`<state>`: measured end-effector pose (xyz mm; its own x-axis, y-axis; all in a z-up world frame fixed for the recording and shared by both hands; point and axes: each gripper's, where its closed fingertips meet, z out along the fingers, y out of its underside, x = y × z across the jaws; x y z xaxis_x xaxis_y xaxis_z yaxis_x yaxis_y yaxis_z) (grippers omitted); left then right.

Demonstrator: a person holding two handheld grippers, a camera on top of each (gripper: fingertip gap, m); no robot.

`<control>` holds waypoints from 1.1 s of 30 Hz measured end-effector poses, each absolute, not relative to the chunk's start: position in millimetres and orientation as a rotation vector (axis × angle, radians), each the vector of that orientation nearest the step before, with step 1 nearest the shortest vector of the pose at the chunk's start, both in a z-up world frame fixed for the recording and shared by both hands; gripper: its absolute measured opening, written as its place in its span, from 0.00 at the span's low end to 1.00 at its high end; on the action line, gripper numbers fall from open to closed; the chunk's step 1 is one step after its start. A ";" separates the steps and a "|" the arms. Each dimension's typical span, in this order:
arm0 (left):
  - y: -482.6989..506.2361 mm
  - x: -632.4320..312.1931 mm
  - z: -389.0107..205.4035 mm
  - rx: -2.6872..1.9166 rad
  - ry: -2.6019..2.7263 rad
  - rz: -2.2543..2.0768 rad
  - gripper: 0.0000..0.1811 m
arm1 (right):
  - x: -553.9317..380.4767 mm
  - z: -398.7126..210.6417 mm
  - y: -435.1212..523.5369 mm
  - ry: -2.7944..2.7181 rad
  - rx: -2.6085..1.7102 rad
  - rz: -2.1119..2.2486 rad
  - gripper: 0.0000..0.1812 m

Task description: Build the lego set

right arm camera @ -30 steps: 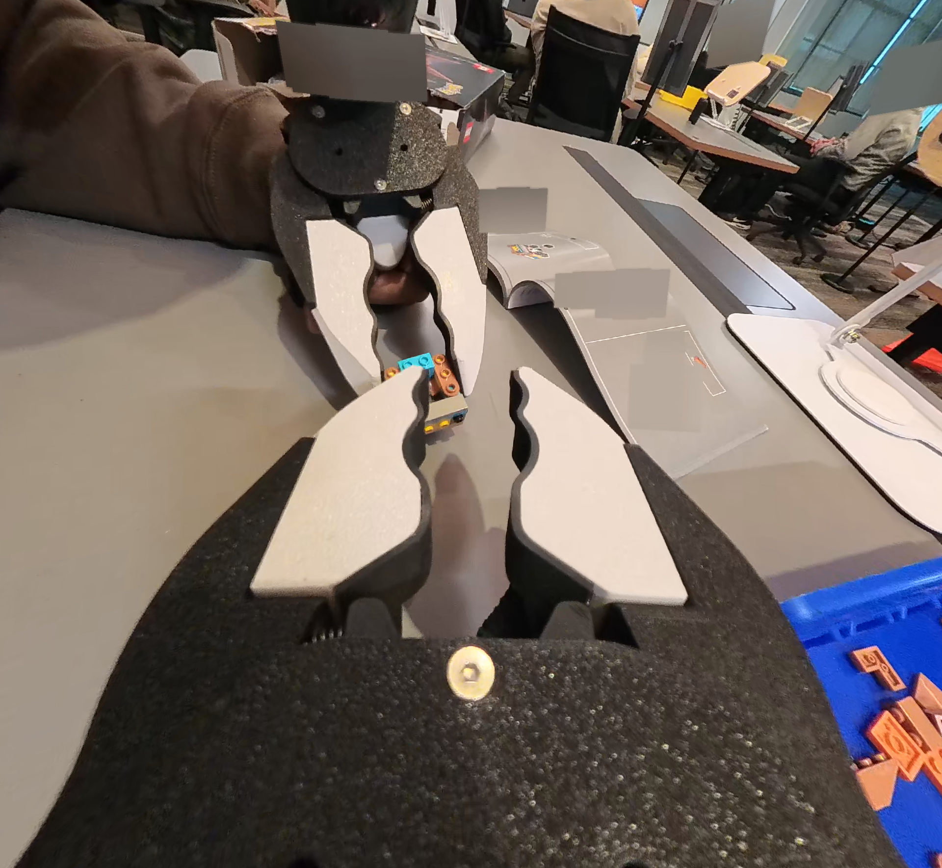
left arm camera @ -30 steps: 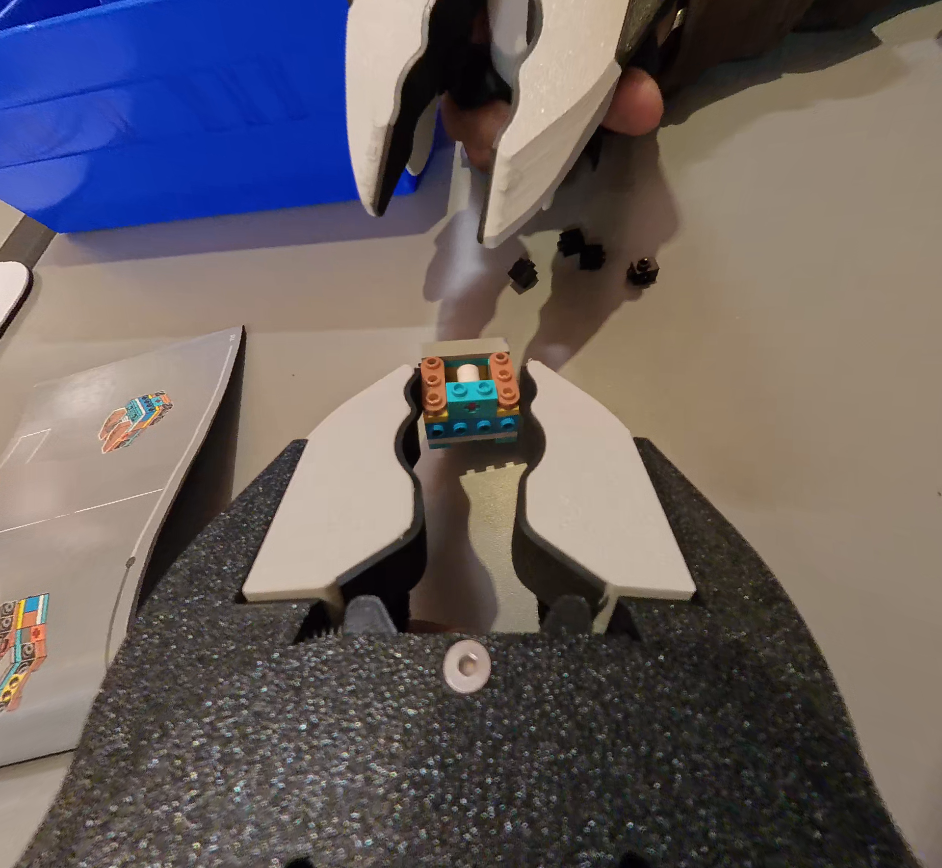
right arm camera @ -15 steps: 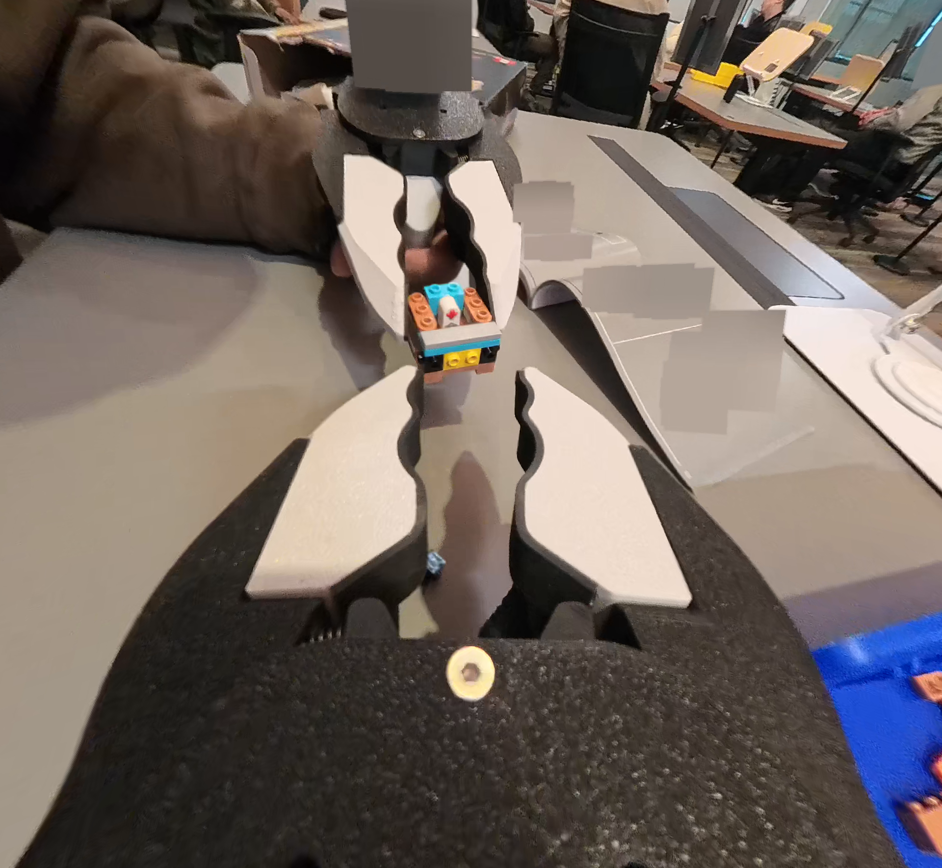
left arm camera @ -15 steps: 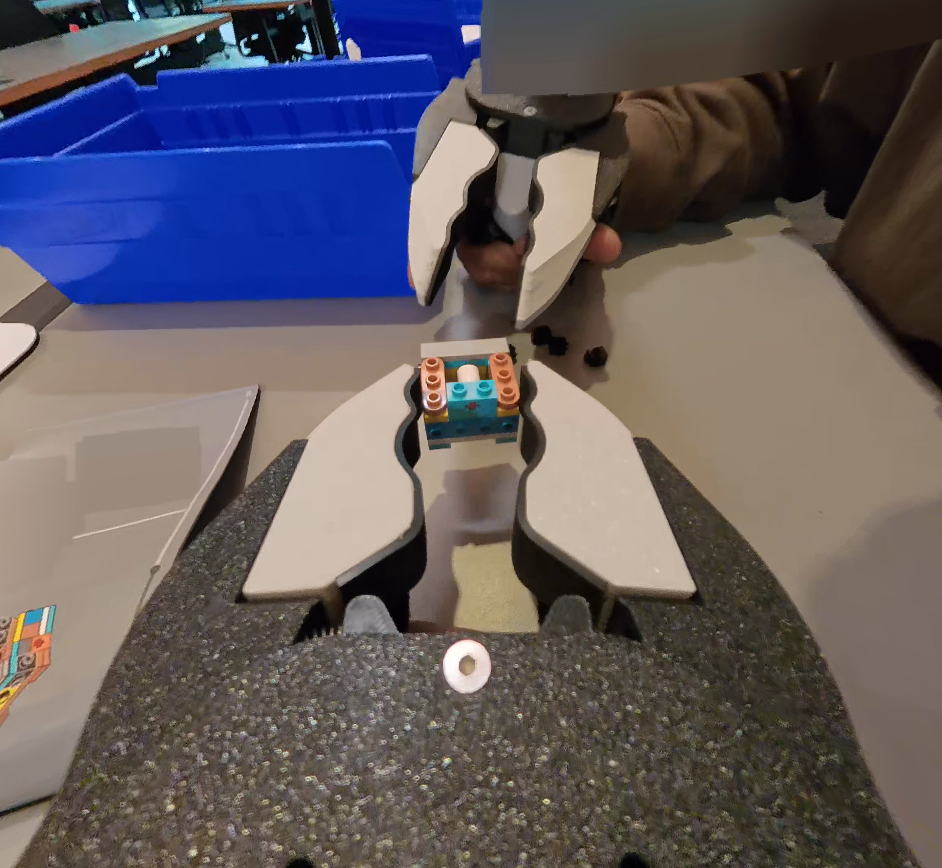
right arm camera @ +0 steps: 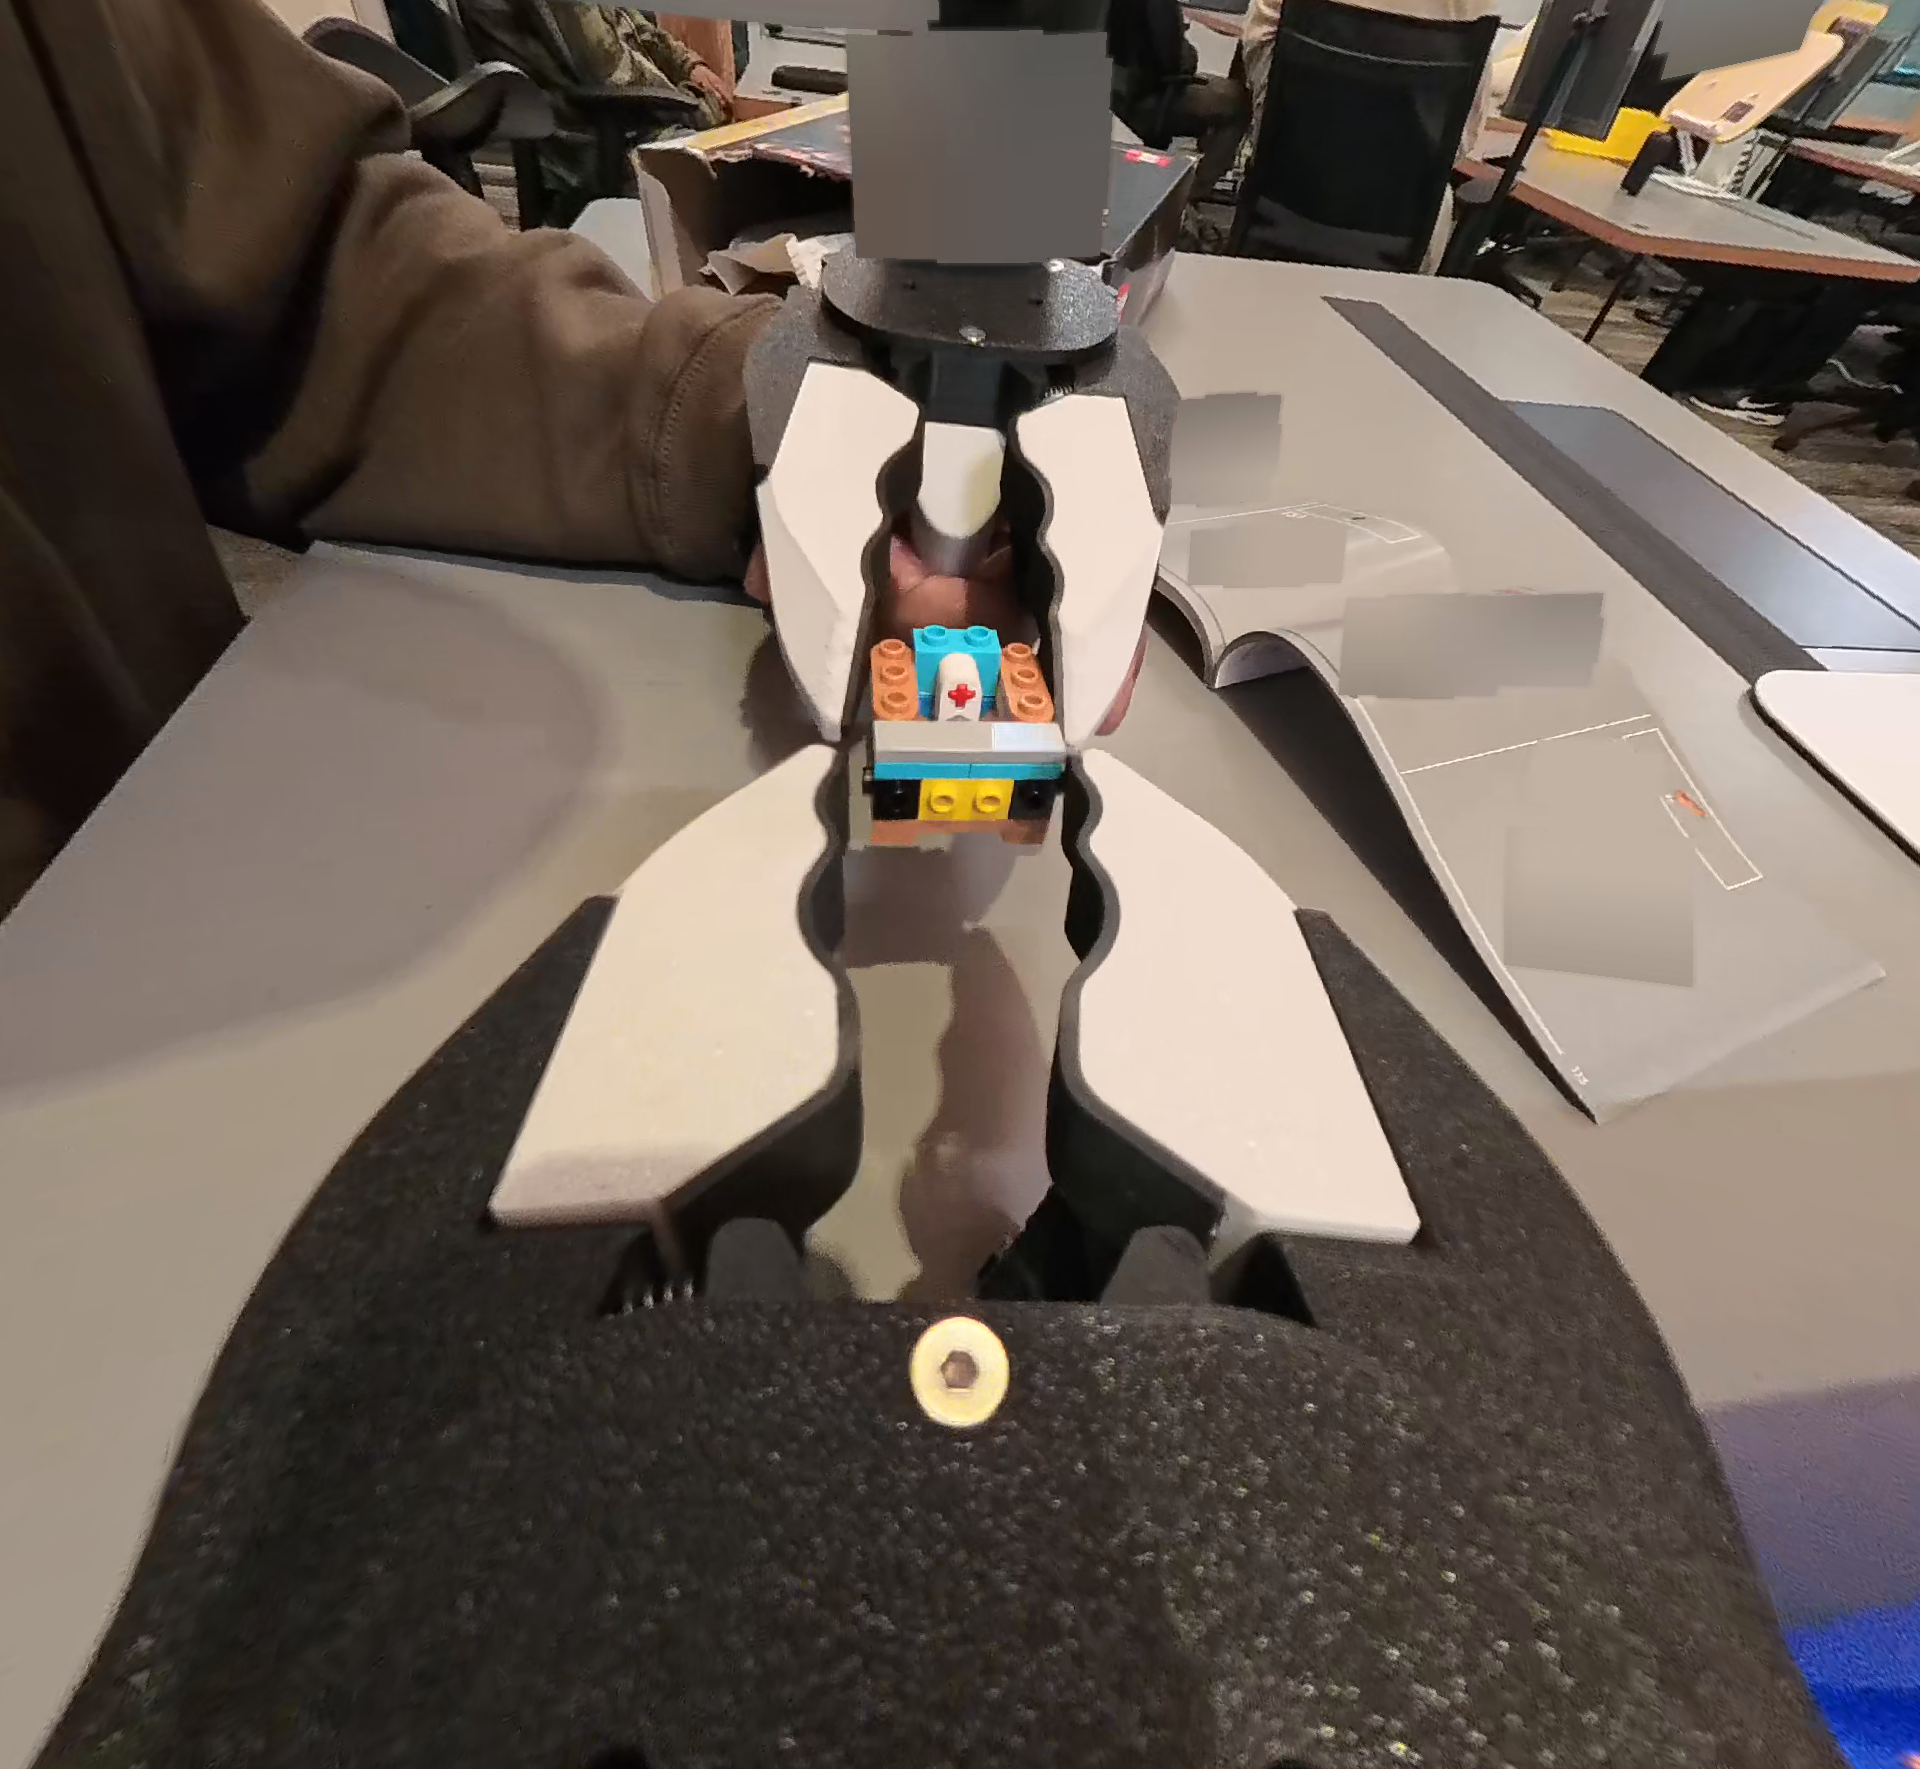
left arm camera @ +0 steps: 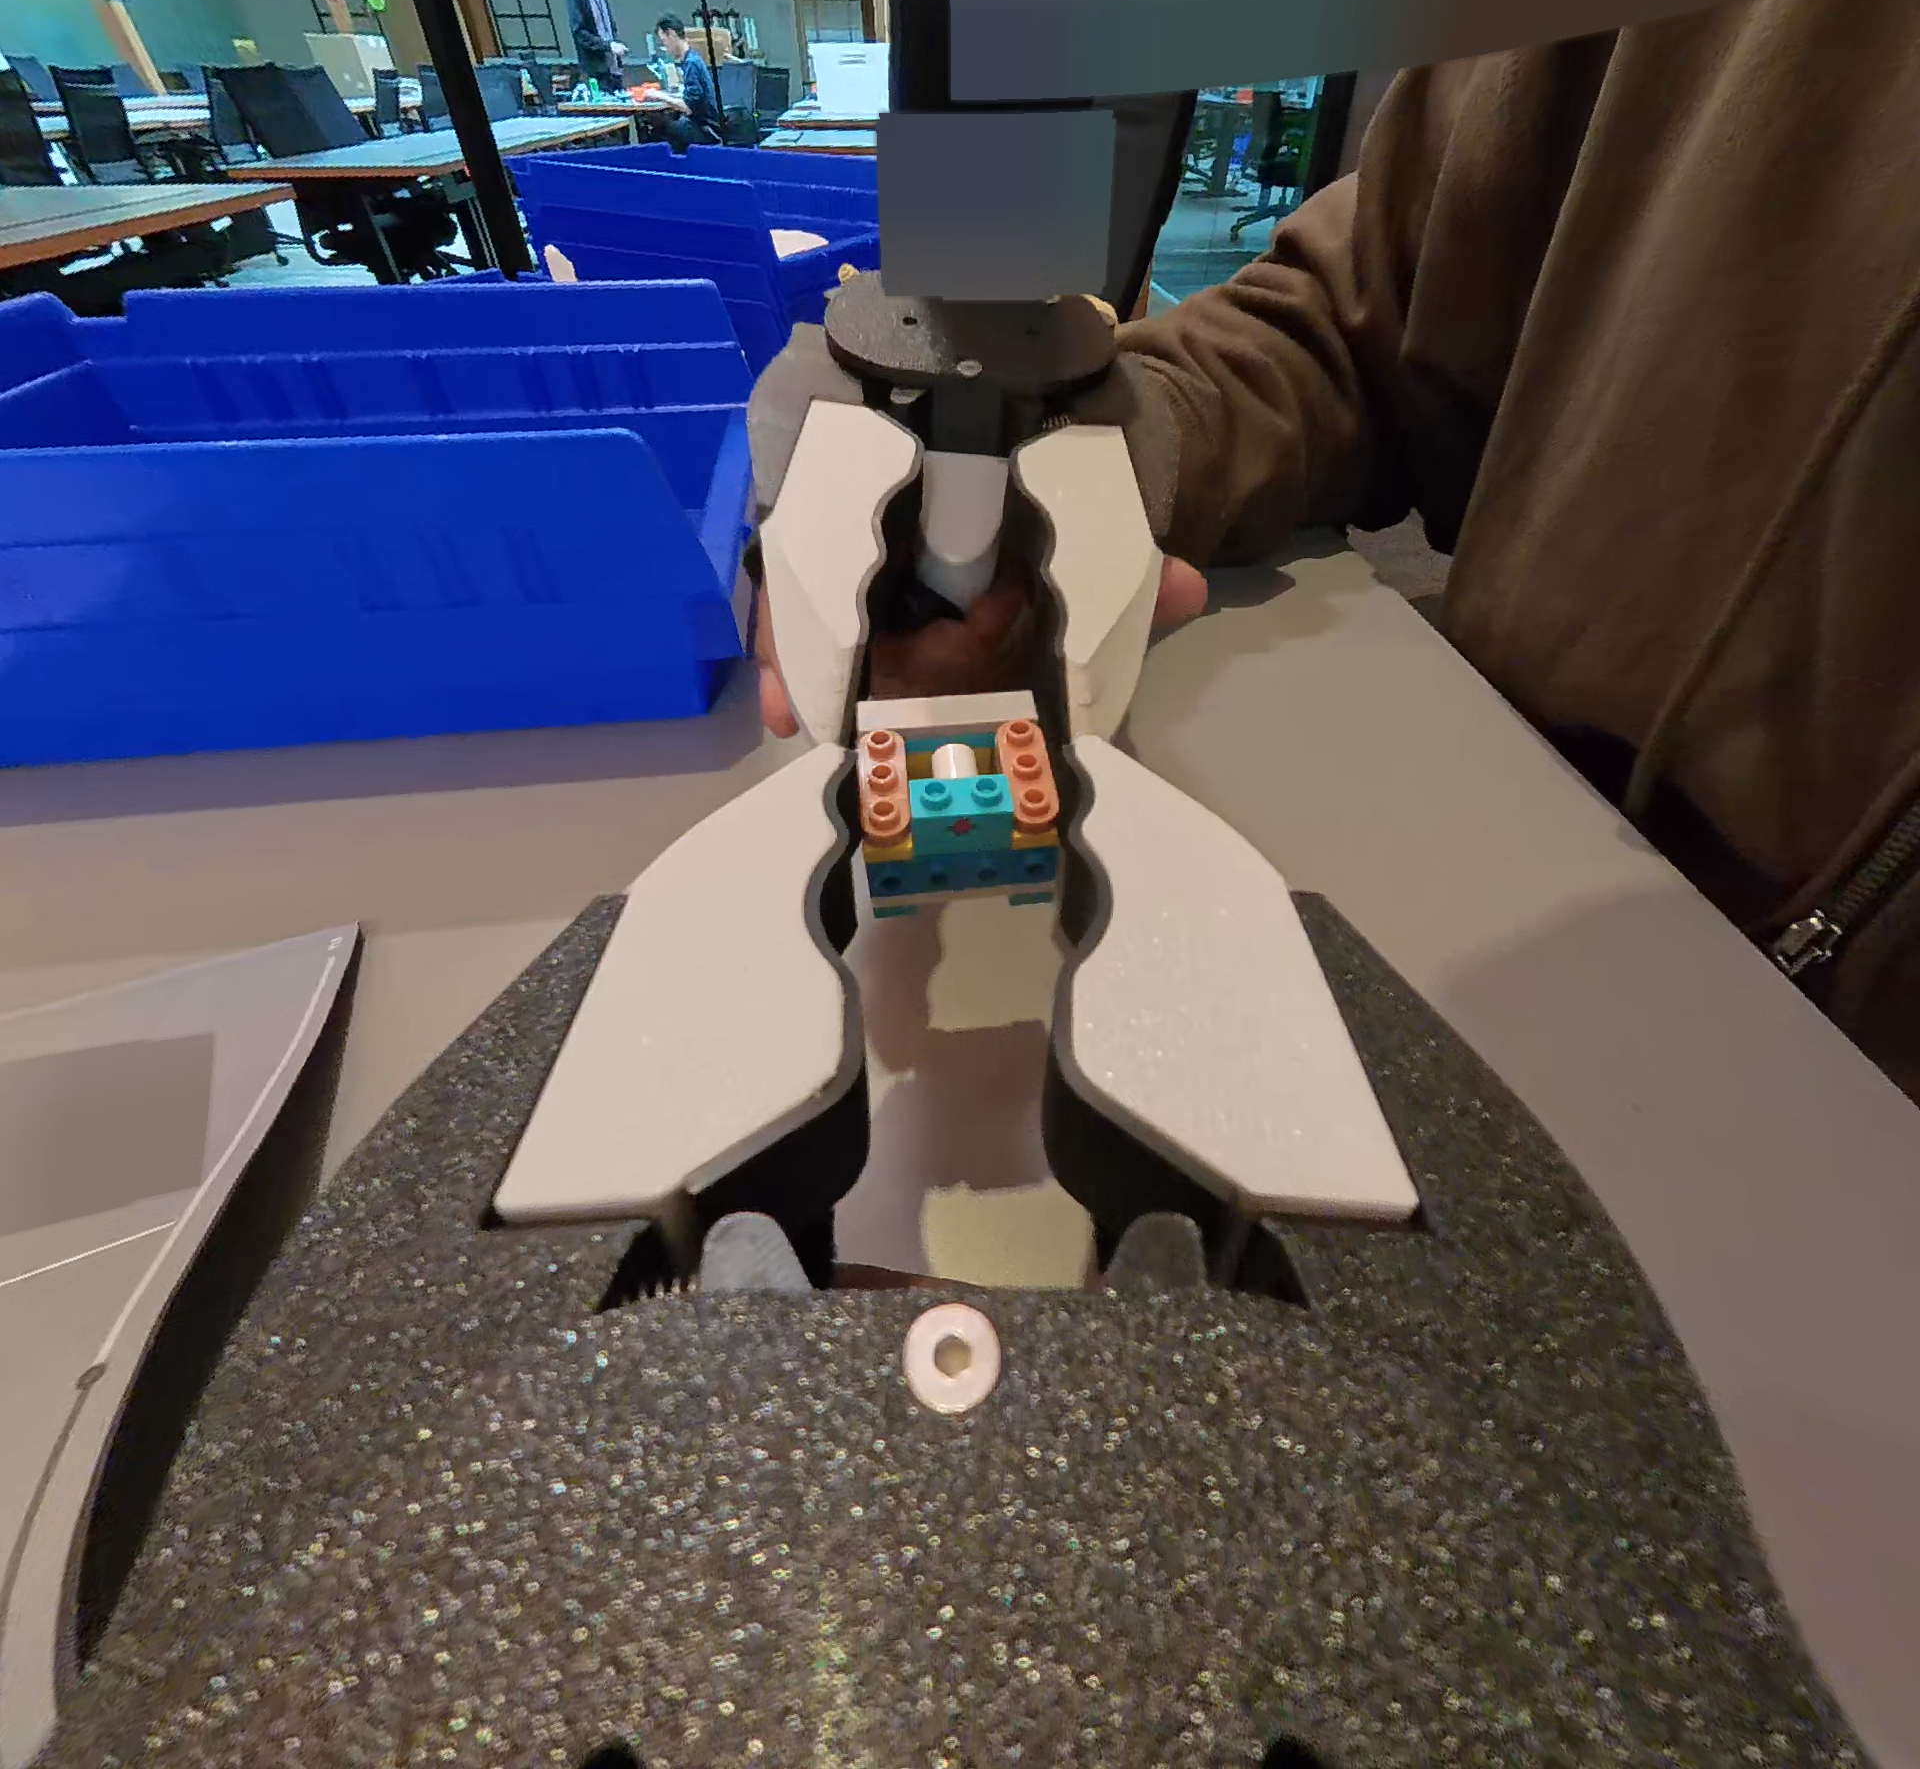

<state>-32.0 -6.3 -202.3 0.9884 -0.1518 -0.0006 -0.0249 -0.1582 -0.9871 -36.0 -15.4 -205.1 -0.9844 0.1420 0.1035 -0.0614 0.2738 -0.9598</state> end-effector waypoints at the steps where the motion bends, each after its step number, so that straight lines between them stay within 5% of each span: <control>1: -6.0 -31.9 -202.9 -1.732 0.134 -0.110 0.20 | -36.9 -206.3 -15.5 -2.370 -0.082 1.782 0.20; 16: -7.2 -57.8 -188.9 -1.625 -0.089 -0.129 0.24 | -60.5 -186.7 -9.9 -2.232 -0.481 1.955 0.20; 33: -9.1 -48.2 -177.9 -1.546 -0.036 -0.143 0.19 | -49.1 -177.2 -5.3 -2.173 -0.308 1.975 0.22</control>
